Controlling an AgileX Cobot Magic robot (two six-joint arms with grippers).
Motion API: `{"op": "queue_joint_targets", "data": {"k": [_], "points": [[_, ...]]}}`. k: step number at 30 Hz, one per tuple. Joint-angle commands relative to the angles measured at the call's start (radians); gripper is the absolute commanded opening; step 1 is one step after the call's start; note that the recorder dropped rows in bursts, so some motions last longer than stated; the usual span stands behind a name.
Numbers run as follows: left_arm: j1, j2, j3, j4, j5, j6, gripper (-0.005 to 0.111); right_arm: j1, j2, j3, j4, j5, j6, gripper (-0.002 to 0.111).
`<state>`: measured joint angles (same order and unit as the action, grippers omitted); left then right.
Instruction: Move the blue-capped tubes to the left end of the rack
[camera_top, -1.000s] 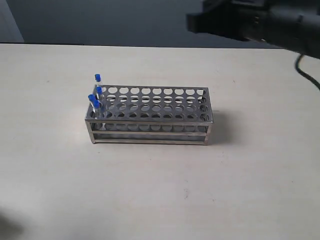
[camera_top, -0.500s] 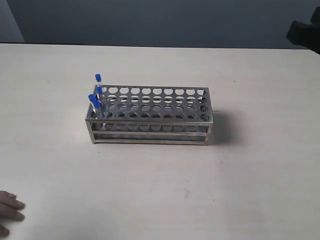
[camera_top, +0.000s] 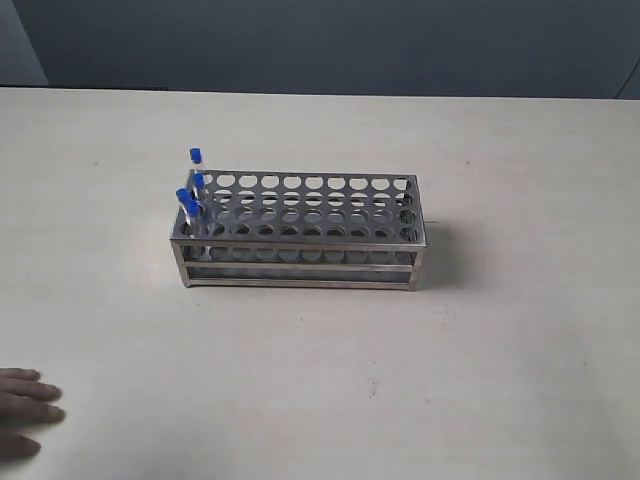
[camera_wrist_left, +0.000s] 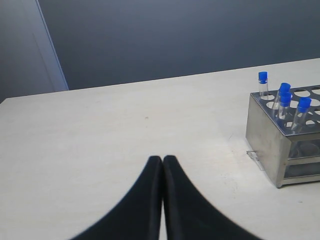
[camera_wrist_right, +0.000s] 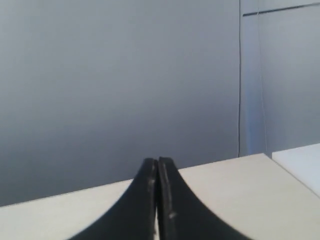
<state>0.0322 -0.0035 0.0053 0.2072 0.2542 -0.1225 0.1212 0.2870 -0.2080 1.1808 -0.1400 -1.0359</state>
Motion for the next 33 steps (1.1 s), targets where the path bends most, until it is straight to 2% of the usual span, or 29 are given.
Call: {"op": "queue_joint_targets", "data": {"k": [1,2,4,8,10,20,28,33], "points": [[-0.004,0.003,-0.005,-0.005,-0.008,-0.001,0.001,-0.028,-0.091,0.021,-0.064,0.053,-0.010,-0.001],[-0.004,0.003,-0.005,-0.005,-0.008,-0.001,0.001,-0.033,-0.099,0.029,-0.141,0.076,0.005,-0.001],[-0.004,0.003,-0.005,-0.005,-0.008,-0.001,0.001,-0.053,-0.101,0.036,-0.372,0.149,0.171,-0.001],[-0.004,0.003,-0.005,-0.005,-0.008,-0.001,0.001,-0.104,-0.103,0.053,-0.891,0.272,0.779,-0.001],[-0.004,0.003,-0.005,-0.005,-0.008,-0.001,0.001,-0.114,-0.116,0.058,-1.020,0.325,0.917,-0.001],[-0.004,0.003,-0.005,-0.005,-0.008,-0.001,0.001,-0.121,-0.285,0.204,-1.062,0.379,0.978,-0.001],[-0.004,0.003,-0.005,-0.005,-0.008,-0.001,0.001,-0.121,-0.287,0.208,-1.113,0.509,1.015,-0.001],[-0.004,0.003,-0.005,-0.005,-0.008,-0.001,0.001,-0.121,-0.287,0.208,-1.147,0.500,1.036,-0.001]]}}
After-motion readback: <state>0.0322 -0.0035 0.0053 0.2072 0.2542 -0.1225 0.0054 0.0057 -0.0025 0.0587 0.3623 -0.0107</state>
